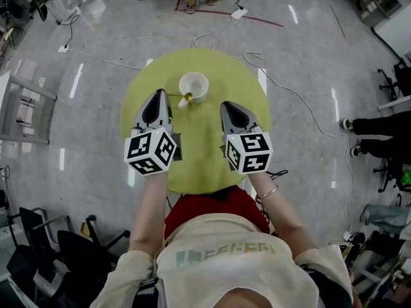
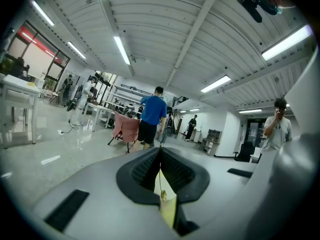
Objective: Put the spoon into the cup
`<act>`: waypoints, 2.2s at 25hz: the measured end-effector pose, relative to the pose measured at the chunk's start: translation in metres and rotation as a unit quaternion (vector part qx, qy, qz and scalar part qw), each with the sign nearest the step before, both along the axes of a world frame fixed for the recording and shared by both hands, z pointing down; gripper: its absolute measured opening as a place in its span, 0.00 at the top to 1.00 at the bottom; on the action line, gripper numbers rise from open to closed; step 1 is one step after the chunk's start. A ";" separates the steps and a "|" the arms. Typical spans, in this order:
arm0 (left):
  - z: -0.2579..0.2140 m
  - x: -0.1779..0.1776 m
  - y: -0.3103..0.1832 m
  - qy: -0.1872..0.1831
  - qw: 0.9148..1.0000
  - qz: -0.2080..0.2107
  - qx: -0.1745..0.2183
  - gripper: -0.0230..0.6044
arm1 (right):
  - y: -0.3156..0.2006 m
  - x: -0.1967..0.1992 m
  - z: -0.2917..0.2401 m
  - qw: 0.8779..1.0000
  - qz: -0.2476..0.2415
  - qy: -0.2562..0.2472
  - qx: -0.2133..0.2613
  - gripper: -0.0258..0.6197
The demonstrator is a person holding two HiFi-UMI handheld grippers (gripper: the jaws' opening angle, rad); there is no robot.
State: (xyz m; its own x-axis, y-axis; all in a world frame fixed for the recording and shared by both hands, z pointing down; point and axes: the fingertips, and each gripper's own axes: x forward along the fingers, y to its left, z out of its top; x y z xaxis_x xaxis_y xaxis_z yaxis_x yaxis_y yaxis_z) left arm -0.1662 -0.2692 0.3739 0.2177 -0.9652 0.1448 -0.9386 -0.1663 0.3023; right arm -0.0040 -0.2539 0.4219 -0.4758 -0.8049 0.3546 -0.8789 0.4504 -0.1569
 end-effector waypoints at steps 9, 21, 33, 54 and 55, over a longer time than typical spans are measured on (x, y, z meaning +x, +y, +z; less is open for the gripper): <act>0.003 0.013 -0.034 0.000 1.000 -0.005 -0.004 0.92 | -0.029 0.002 0.005 1.000 -0.018 0.005 -0.003 0.90; 0.039 0.018 -0.063 0.004 0.999 -0.010 -0.038 0.92 | -0.057 0.000 0.029 0.999 -0.029 0.017 -0.022 0.90; 0.070 0.032 -0.085 0.013 0.997 -0.007 -0.072 0.92 | -0.077 0.009 0.051 0.998 -0.031 0.024 -0.050 0.90; 0.102 0.036 -0.100 0.026 0.994 -0.008 -0.103 0.92 | -0.091 0.004 0.073 0.996 -0.045 0.028 -0.070 0.90; 0.102 0.034 -0.100 0.025 0.994 -0.009 -0.104 0.92 | -0.091 0.002 0.073 0.996 -0.045 0.029 -0.071 0.90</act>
